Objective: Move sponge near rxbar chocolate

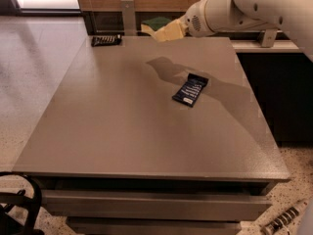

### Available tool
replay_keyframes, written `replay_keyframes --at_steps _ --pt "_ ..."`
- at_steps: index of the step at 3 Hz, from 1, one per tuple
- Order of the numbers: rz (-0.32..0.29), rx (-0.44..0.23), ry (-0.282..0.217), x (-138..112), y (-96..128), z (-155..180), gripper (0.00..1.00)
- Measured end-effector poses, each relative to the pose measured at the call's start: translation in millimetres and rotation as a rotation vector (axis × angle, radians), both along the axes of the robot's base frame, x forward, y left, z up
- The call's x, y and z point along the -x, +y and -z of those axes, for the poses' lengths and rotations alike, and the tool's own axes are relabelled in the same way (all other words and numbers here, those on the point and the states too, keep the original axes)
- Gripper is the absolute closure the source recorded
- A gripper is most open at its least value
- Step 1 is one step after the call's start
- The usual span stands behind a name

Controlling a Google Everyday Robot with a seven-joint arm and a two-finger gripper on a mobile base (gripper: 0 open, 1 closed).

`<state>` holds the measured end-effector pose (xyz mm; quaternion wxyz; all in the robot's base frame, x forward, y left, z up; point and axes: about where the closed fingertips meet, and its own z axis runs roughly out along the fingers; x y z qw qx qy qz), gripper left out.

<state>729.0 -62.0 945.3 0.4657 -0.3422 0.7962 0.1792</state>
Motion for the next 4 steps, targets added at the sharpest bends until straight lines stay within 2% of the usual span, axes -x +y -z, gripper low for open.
replay_keyframes --at_steps 1,2,3,4 --pt "0.004 0.034 0.047 -37.0 3.2 16.8 1.00" --pt "0.004 0.046 0.083 -60.3 8.5 34.6 1.00" --pt "-0.002 0.027 0.095 -72.0 17.7 48.4 1.00" --pt "-0.019 -0.014 0.086 -87.6 36.2 62.9 1.00"
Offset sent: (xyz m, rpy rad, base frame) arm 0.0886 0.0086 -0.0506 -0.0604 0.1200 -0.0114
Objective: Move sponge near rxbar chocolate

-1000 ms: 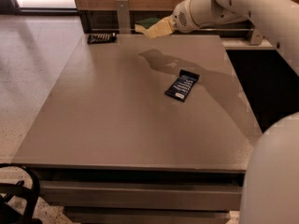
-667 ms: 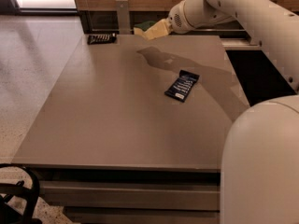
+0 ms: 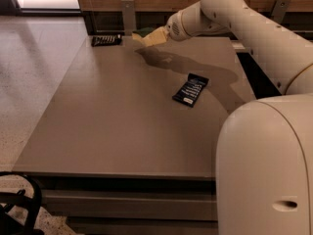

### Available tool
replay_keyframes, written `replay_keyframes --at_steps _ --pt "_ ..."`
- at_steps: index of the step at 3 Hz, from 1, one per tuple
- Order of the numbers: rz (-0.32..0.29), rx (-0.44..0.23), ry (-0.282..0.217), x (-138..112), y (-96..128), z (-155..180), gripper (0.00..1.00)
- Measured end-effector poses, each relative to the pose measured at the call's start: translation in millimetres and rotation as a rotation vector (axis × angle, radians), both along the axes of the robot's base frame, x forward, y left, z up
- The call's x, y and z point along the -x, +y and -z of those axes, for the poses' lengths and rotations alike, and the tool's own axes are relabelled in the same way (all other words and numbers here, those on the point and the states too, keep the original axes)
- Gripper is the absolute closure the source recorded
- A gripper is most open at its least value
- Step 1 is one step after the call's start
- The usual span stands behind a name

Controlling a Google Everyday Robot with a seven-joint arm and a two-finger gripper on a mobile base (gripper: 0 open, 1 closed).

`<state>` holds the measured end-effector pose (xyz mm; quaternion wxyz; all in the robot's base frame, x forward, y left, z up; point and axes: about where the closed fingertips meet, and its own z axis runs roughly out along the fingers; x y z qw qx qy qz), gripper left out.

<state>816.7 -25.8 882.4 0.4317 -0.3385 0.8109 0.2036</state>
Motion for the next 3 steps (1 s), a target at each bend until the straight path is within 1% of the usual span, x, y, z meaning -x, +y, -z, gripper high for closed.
replay_keyframes --at_steps 1,2,3 --pt "-0.026 -0.018 0.008 -18.2 13.4 17.8 1.00" --pt "-0.036 -0.008 0.024 -34.6 20.8 31.9 1.00" --pt "-0.038 -0.010 0.023 -35.4 22.4 32.3 0.81"
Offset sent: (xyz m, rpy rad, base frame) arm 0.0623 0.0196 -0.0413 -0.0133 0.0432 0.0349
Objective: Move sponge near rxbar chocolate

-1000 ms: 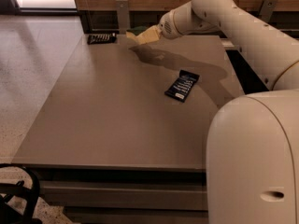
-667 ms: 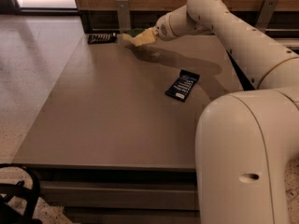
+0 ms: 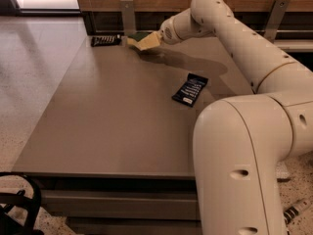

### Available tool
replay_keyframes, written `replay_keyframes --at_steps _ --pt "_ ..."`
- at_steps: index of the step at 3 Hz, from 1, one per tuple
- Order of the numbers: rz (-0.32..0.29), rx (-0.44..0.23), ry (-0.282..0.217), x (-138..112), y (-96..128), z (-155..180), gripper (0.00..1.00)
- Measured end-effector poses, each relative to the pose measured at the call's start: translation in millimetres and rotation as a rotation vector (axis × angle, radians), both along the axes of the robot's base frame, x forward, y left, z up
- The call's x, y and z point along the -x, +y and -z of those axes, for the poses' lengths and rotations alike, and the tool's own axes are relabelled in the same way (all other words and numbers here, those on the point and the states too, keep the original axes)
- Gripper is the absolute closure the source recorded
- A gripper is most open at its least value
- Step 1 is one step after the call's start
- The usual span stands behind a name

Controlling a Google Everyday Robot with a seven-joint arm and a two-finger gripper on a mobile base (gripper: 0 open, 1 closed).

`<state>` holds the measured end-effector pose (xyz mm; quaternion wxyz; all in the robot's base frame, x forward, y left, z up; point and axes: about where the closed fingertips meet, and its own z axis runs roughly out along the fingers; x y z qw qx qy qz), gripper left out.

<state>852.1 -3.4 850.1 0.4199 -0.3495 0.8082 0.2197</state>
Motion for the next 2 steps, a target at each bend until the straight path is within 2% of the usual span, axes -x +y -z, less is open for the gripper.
replay_keyframes --at_steps 2 --pt "-0.007 0.000 0.008 -0.1 5.8 5.6 0.35"
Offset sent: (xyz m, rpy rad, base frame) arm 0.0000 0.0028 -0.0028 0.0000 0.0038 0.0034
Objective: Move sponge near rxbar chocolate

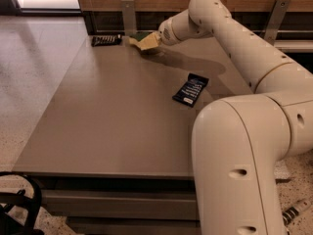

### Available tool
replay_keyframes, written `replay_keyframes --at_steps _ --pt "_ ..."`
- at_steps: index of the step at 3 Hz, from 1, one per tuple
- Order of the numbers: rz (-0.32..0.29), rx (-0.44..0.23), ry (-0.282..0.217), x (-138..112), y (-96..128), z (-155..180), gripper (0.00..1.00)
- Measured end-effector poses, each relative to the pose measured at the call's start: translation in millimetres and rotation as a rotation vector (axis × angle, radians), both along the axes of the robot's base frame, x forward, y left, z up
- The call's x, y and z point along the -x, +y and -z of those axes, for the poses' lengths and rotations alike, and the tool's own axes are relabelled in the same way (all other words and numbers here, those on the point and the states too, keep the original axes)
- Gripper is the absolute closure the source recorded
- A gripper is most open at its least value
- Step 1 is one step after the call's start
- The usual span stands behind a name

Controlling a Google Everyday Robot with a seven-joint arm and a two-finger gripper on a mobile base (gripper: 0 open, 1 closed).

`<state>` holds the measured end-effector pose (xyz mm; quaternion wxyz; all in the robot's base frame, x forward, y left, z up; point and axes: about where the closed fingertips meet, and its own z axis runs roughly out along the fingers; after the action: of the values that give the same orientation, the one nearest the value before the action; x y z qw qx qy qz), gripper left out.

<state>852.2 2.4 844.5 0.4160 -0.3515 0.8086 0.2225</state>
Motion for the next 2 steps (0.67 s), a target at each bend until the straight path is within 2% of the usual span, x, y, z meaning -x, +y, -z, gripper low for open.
replay_keyframes --at_steps 1,2 --pt "-0.004 0.000 0.004 0.0 2.9 2.8 0.11" --pt "-0.007 0.000 0.007 -0.1 5.3 5.1 0.00"
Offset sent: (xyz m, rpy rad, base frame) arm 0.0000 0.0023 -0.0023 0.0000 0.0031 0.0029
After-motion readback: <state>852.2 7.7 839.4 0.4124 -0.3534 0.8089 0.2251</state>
